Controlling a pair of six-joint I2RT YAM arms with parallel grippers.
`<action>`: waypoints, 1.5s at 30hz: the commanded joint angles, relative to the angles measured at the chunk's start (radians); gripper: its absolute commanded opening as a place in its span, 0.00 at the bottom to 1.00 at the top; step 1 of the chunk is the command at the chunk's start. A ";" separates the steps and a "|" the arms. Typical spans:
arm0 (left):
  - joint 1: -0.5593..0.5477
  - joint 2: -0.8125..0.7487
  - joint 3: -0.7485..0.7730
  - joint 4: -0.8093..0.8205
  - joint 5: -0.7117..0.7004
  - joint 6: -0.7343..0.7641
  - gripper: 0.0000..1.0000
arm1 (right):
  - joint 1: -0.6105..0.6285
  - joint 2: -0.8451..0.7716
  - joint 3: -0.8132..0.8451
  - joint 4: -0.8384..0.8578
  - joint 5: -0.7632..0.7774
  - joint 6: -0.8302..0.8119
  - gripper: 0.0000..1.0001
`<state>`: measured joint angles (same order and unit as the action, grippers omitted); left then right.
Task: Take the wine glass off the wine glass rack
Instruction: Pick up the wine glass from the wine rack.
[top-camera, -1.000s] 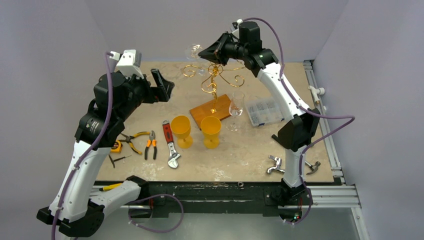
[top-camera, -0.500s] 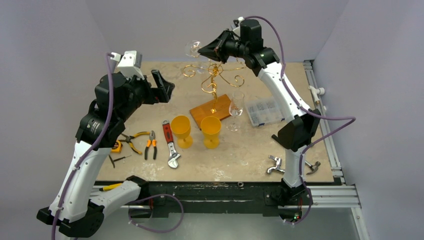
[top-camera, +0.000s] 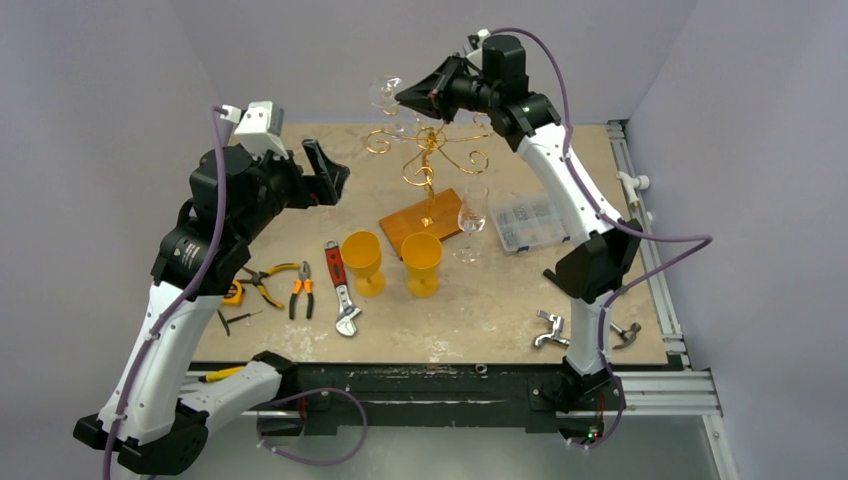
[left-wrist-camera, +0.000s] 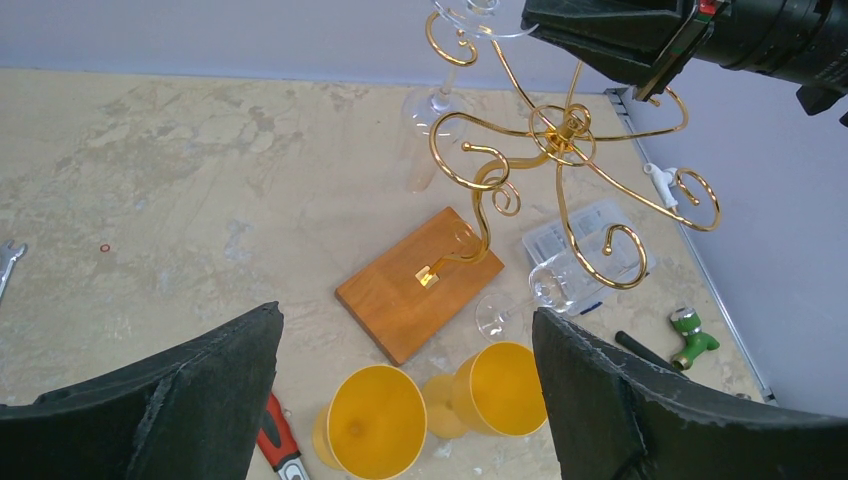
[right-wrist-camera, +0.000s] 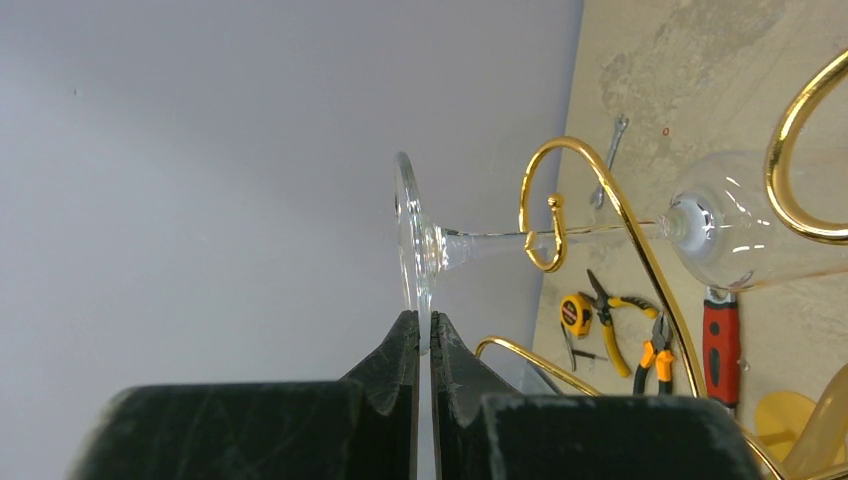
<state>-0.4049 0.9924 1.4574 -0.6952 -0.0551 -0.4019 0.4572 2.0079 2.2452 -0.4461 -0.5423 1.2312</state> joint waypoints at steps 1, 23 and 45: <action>0.009 -0.012 -0.009 0.054 0.012 -0.008 0.92 | -0.003 -0.044 0.071 0.109 -0.032 0.005 0.00; 0.009 -0.012 -0.013 0.059 -0.003 0.014 0.92 | 0.002 0.014 0.131 0.140 -0.044 0.022 0.00; 0.009 -0.023 -0.017 0.047 -0.015 0.035 0.92 | 0.011 0.064 0.166 0.184 -0.044 0.035 0.00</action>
<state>-0.4049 0.9863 1.4414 -0.6884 -0.0597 -0.3958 0.4603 2.0899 2.3444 -0.3660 -0.5690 1.2579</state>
